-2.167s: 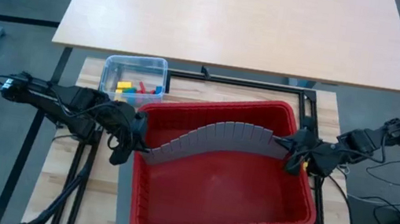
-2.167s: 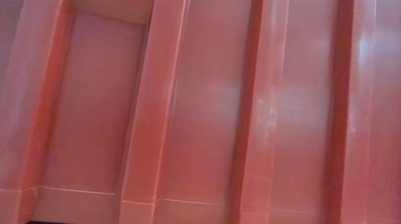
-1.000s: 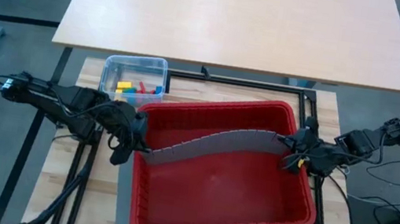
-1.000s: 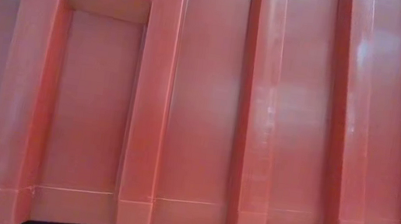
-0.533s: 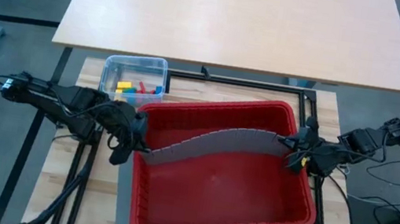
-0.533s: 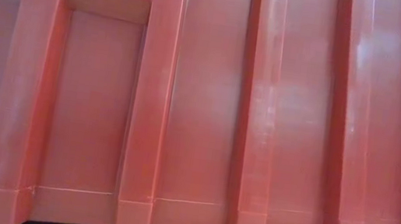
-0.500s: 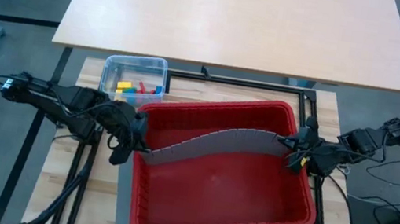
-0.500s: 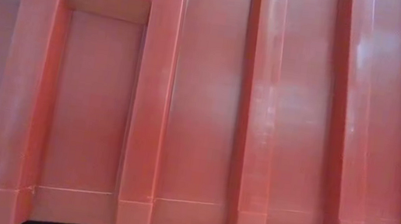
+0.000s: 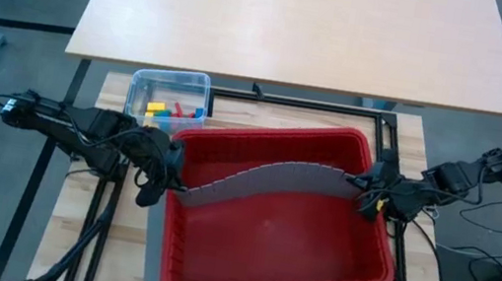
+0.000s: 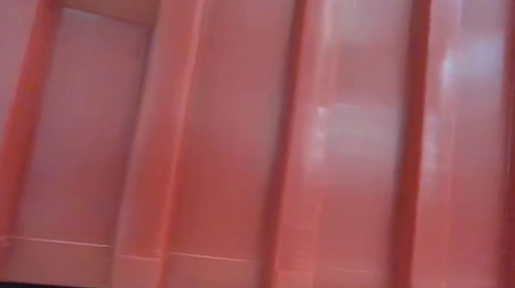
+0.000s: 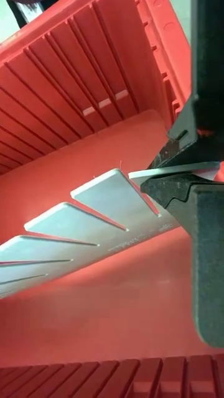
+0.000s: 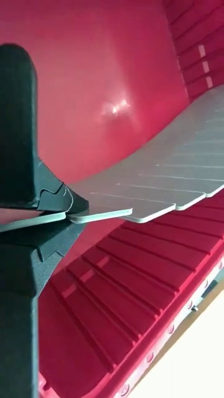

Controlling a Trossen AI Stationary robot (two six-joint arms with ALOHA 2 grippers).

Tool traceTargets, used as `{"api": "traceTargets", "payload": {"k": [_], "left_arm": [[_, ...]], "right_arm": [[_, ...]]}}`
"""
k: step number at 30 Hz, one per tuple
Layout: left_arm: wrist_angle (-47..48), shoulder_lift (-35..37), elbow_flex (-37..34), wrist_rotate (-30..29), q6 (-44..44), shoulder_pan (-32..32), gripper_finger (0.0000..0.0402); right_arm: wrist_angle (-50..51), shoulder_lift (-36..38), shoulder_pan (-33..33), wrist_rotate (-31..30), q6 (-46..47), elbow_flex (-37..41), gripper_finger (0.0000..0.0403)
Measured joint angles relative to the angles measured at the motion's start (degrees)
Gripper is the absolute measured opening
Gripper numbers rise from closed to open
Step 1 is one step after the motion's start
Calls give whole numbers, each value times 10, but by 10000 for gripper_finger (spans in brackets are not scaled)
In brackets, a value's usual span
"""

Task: Sort blocks
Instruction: Insert the bin divider into the red bin

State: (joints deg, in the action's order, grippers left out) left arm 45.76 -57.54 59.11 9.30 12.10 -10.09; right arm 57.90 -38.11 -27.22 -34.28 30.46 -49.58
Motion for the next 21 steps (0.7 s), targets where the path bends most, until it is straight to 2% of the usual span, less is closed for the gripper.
{"api": "traceTargets", "payload": {"k": [9,21], "left_arm": [[8,0,0,0,0,0,0],[8,0,0,0,1,0,0]], "right_arm": [[-13,-7,0,17,-5,0,0],[0,-6,0,-17,-9,0,0]]}}
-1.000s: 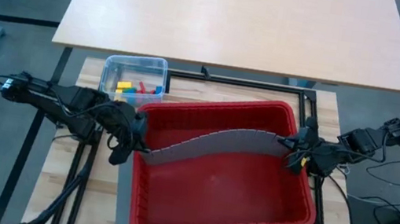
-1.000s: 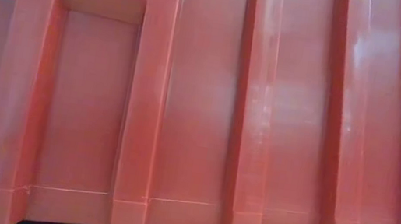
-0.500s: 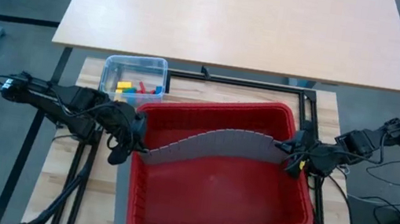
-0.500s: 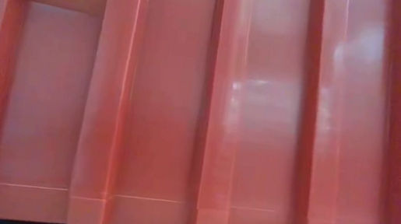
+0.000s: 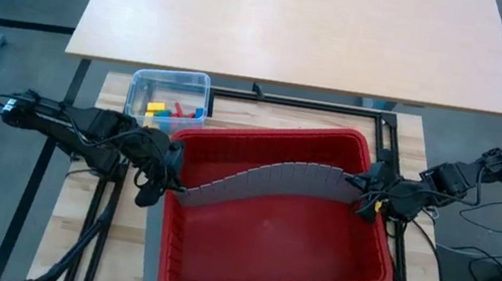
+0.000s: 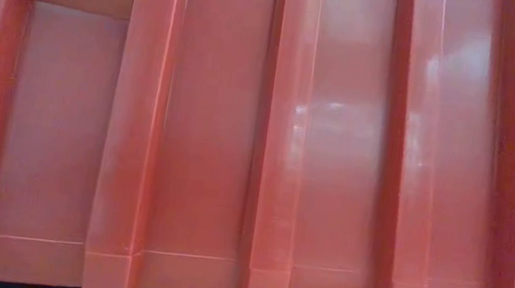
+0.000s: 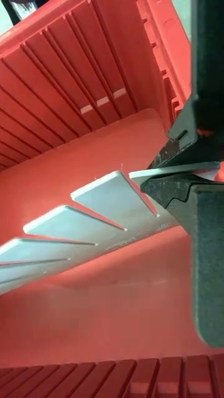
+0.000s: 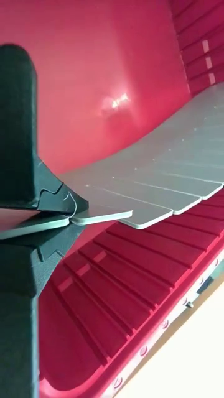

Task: Sort blocks
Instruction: Insert the bin divider into the red bin

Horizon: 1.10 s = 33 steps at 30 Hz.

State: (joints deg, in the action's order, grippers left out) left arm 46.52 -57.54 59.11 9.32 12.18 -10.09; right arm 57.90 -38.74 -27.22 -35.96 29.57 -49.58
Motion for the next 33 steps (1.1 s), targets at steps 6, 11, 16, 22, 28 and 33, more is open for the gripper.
{"api": "traceTargets", "payload": {"k": [6,11,16,22,28,33], "left_arm": [[0,0,0,0,3,0,0],[-2,0,0,-2,4,0,0],[-3,0,0,-3,3,0,0],[-2,0,0,-2,2,0,0],[-2,0,0,-2,3,0,0],[-2,0,0,-2,3,0,0]], "right_arm": [[6,1,0,0,1,0,0],[25,1,0,0,1,0,0],[23,1,0,0,0,0,0],[14,-9,0,0,0,0,0],[19,-12,0,2,-1,0,0],[19,-11,0,4,-1,0,0]]}}
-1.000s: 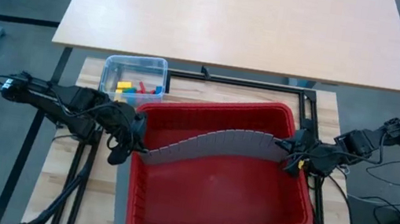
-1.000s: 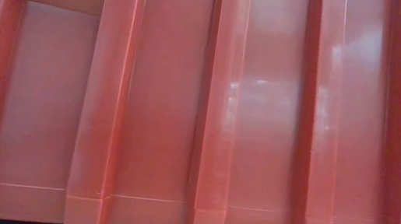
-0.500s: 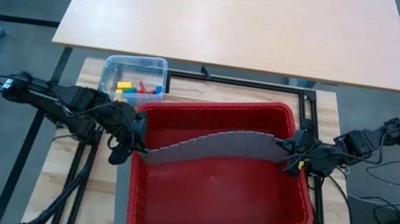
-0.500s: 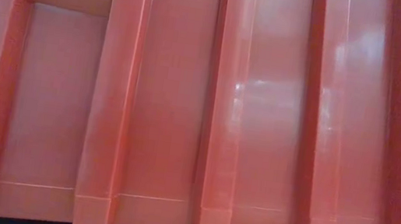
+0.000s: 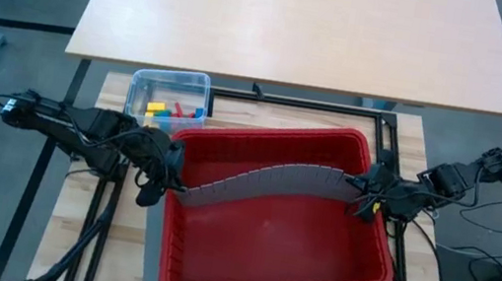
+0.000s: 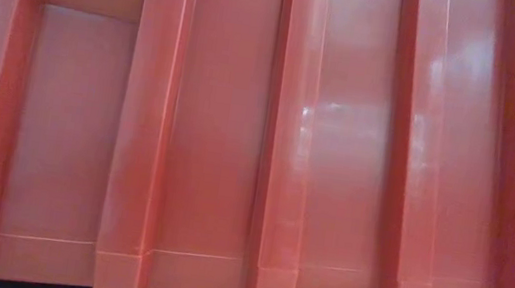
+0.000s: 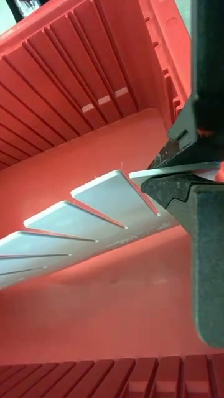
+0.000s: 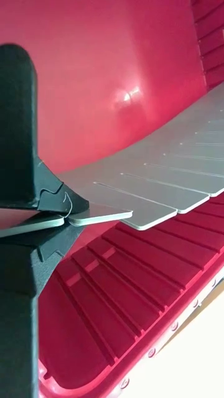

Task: Sort blocks
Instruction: Insert the bin divider into the red bin

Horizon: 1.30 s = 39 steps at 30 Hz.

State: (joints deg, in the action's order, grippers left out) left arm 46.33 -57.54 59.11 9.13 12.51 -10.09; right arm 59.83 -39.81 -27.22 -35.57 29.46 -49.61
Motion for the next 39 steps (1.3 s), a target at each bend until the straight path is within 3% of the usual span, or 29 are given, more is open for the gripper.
{"api": "traceTargets", "payload": {"k": [23,39], "left_arm": [[-8,0,0,-5,0,1,0],[-2,0,0,3,11,1,1]], "right_arm": [[107,0,0,52,44,-43,0],[111,-1,0,67,45,-45,0]]}}
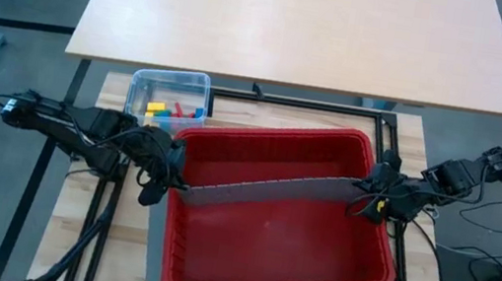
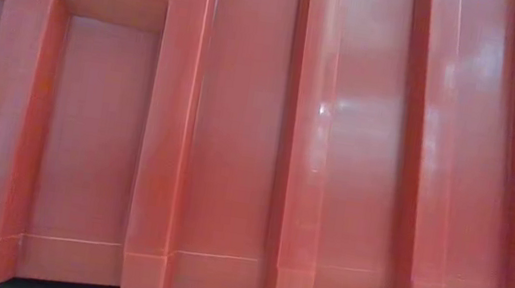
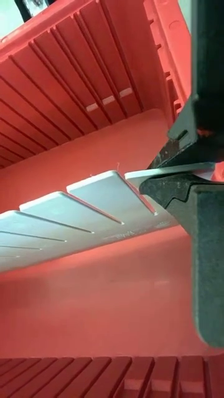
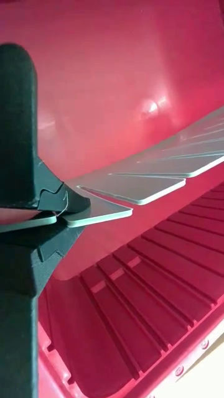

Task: Sort blocks
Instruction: Insert the bin divider into the red bin

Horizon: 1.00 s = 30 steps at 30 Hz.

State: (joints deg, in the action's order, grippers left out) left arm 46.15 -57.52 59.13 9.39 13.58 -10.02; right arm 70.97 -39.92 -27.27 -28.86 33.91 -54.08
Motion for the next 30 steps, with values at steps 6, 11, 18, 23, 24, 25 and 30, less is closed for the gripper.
{"api": "traceTargets", "payload": {"k": [6,11,18,23,24,25,30], "left_arm": [[9,1,-2,11,10,-1,26],[26,2,-10,17,29,-2,65],[28,2,-17,15,45,-2,129],[23,3,-18,10,54,-1,162],[19,3,-18,9,55,-1,166],[14,3,-19,7,55,-1,170],[-35,6,-19,6,56,-1,178]], "right_arm": [[4,0,0,4,1,0,16],[6,1,0,3,8,1,66],[-1,2,0,-3,23,1,141],[-15,2,0,-22,29,1,180],[-20,3,0,-29,29,1,185],[-30,4,0,-37,29,1,189],[-112,13,0,-93,-11,1,195]]}}
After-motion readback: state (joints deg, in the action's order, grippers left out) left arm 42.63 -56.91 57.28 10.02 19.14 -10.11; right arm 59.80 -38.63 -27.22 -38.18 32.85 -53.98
